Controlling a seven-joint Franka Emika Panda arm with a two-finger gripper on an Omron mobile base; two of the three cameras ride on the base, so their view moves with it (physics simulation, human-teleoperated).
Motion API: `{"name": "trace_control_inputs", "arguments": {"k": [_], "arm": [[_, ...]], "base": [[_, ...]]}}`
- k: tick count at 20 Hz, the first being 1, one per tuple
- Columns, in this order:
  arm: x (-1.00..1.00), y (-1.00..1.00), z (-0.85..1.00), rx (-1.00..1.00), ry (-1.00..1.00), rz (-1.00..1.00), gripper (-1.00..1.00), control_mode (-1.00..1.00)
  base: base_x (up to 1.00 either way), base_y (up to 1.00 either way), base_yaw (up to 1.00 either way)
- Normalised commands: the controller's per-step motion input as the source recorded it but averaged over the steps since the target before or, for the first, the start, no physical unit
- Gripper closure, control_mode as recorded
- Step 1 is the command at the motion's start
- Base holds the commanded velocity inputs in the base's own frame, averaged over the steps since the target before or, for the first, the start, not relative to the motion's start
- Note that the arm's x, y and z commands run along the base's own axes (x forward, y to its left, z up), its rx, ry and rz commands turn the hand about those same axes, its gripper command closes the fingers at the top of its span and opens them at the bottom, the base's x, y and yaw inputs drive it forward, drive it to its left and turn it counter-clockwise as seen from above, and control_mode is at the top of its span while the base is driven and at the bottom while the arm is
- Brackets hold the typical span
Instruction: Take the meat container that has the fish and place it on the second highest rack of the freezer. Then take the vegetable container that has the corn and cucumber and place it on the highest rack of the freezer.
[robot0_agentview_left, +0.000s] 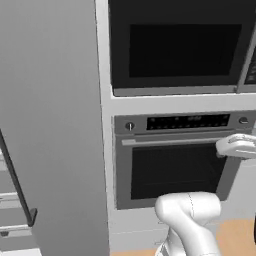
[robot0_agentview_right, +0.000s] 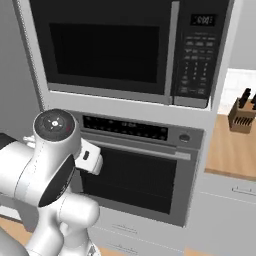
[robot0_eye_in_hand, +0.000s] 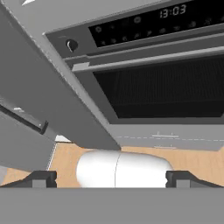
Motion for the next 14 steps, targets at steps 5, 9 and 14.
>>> {"name": "trace_control_inputs", "arguments": {"k": [5, 9, 14], "arm": [[0.00, 0.00, 0.00, 0.00, 0.00, 0.00, -1.00, 1.00], [0.00, 0.00, 0.00, 0.00, 0.00, 0.00, -1.00, 1.00], [0.00, 0.00, 0.00, 0.00, 0.00, 0.00, -1.00, 1.00]], "base": [[0.22, -1.00, 0.00], [0.41, -1.00, 0.00], [0.23, -1.00, 0.00]]}}
